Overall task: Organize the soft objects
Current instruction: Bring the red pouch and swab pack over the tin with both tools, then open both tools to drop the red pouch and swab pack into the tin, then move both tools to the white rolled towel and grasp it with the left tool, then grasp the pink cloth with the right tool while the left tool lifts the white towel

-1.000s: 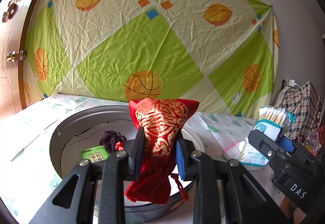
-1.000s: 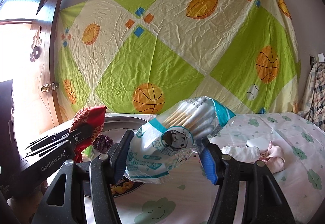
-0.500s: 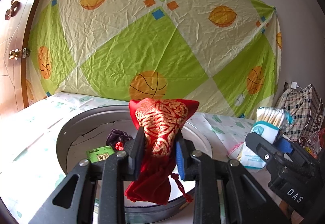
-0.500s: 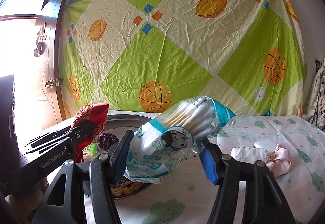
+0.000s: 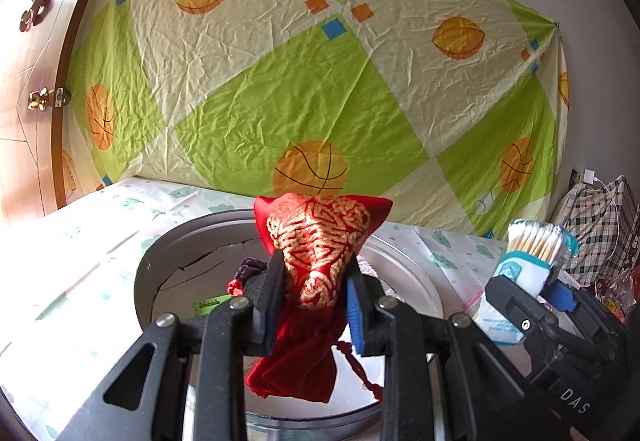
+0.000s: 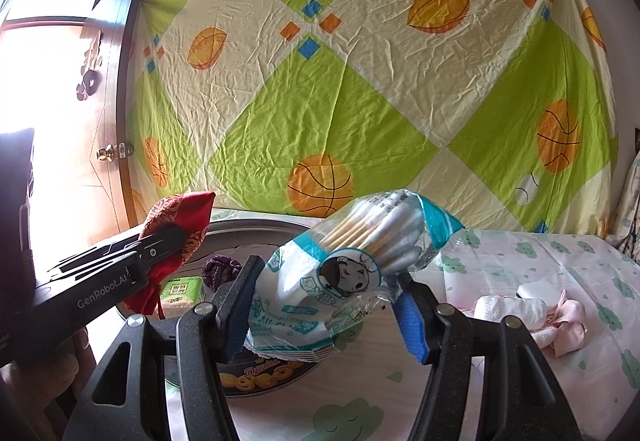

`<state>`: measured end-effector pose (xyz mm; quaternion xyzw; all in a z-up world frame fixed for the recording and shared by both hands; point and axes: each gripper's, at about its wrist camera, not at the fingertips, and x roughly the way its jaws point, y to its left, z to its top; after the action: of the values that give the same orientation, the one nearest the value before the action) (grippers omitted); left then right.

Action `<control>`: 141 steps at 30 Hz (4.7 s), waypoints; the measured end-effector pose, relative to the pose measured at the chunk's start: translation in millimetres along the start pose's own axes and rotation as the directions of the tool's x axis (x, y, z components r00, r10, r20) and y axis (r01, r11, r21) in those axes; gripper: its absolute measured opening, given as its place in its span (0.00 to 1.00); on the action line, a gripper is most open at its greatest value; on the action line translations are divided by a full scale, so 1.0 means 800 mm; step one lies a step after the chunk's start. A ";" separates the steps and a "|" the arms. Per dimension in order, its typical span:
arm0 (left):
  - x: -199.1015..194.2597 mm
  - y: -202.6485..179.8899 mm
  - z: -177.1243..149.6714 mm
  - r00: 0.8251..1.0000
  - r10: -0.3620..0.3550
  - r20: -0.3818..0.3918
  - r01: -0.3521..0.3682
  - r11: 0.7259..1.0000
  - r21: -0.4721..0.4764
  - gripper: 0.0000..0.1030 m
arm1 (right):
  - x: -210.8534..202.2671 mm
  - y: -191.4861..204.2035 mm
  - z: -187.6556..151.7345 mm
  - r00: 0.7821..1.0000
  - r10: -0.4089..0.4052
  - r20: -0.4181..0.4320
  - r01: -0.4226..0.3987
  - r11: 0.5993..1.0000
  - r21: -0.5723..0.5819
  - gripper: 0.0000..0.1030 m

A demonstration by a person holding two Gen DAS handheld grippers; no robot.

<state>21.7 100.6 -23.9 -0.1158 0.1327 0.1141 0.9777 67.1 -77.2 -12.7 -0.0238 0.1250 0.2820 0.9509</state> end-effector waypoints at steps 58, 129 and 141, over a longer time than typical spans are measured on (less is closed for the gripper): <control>0.056 0.032 0.034 0.980 0.090 -0.177 -0.083 0.995 0.047 0.80 | 0.080 -0.022 0.026 0.973 0.085 -0.214 -0.094 0.995 -0.032 0.85; 0.175 -0.291 -0.043 0.895 -0.192 -0.402 0.272 0.950 0.151 0.78 | 0.037 -0.329 -0.025 0.834 -0.346 -0.430 0.439 0.888 0.136 0.86; 0.179 -0.257 -0.038 0.897 -0.188 -0.399 0.235 0.969 0.072 0.78 | 0.080 -0.330 -0.049 0.791 -0.184 -0.583 0.327 0.934 0.148 0.40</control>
<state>200.8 -74.1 -53.1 -0.0919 0.3175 -0.0261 0.9434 252.9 -269.5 -73.4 -0.0067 0.4270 0.1131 0.8971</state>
